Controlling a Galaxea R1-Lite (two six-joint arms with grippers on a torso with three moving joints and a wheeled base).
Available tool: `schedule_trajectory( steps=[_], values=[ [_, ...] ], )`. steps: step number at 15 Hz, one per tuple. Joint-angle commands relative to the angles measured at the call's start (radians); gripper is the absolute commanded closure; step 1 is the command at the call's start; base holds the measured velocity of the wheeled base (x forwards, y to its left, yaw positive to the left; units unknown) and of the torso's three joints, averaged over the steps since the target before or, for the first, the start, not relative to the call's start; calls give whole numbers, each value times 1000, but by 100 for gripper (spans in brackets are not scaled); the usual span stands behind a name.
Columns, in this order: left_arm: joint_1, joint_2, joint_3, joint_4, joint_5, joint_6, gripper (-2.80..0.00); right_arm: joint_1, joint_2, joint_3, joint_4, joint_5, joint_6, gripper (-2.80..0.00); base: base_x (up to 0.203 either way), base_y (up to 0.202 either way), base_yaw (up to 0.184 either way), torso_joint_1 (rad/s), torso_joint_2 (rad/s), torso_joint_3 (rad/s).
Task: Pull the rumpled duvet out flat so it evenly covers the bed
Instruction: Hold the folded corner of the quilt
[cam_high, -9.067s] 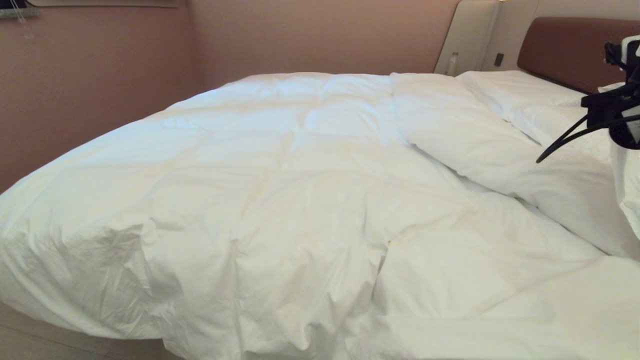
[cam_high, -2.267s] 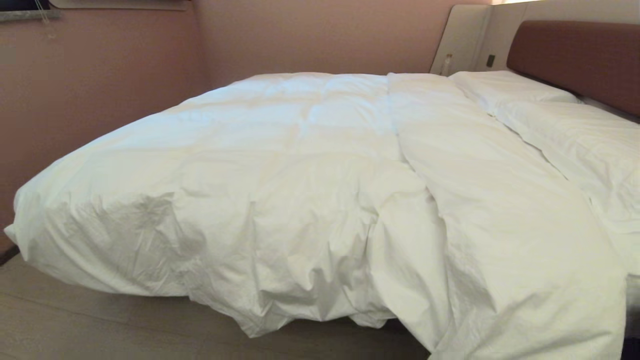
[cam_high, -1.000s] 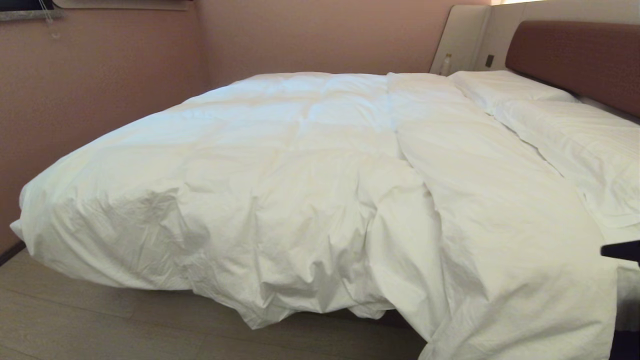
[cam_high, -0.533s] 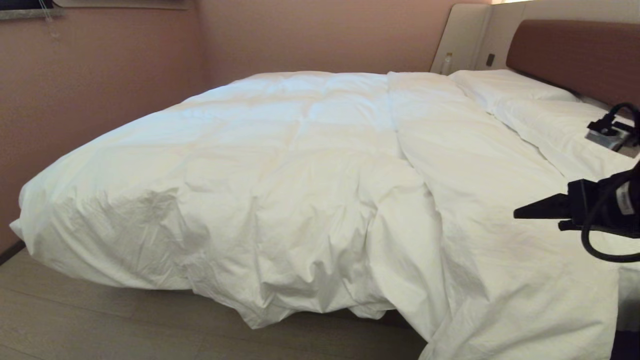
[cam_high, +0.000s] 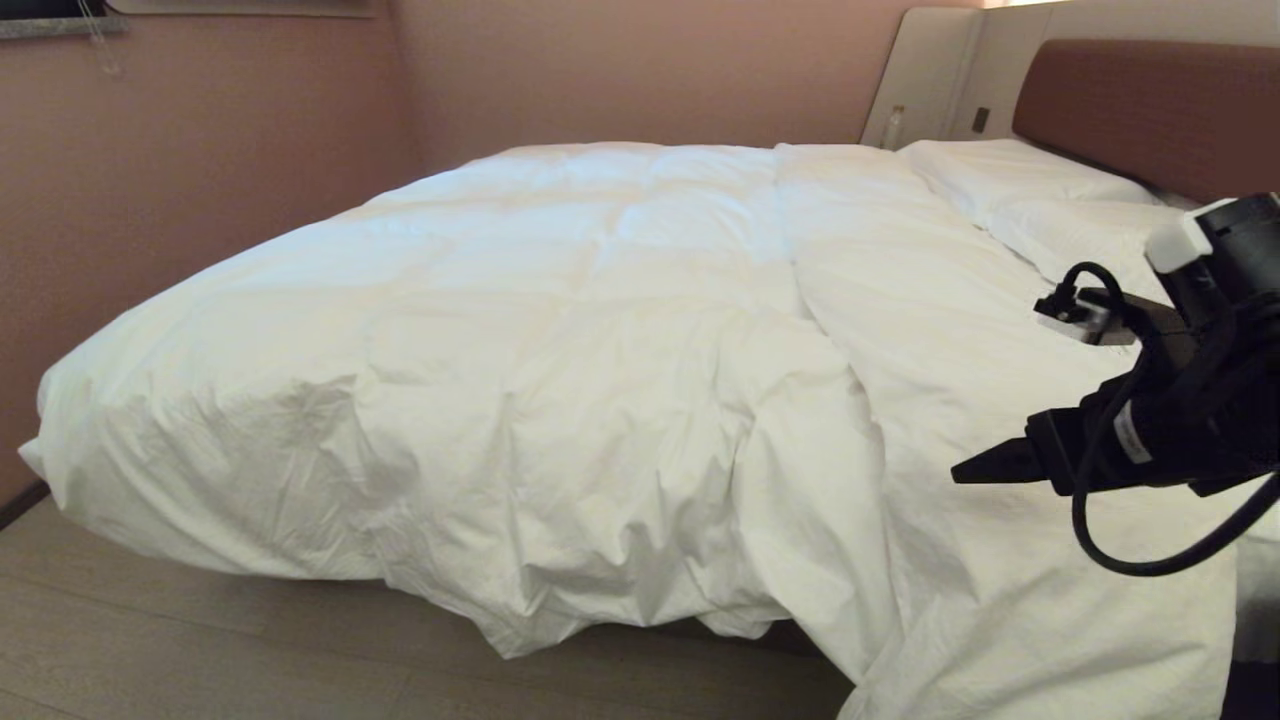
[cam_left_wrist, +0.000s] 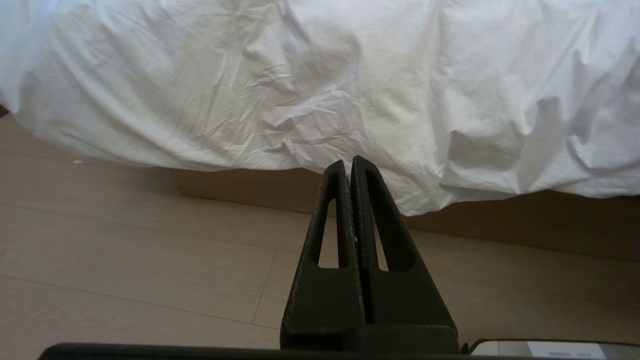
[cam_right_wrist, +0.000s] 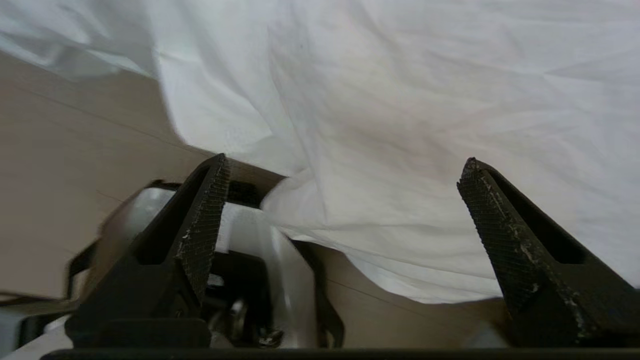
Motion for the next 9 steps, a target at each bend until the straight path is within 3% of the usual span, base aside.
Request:
schedule_trajectory(
  steps=[1, 5, 9],
  values=[
    [0, 0, 0, 0, 0, -1, 0, 8, 45, -11, 0, -168, 0, -280, 0, 0, 0, 0, 0, 0],
    [0, 0, 0, 0, 0, -1, 0, 21, 202, -30, -79, -258, 5, -280, 0, 0, 0, 0, 0, 0],
    [0, 0, 0, 0, 0, -1, 0, 81, 202, -27, -101, -273, 18, -280, 0, 0, 0, 0, 0, 0]
  ],
)
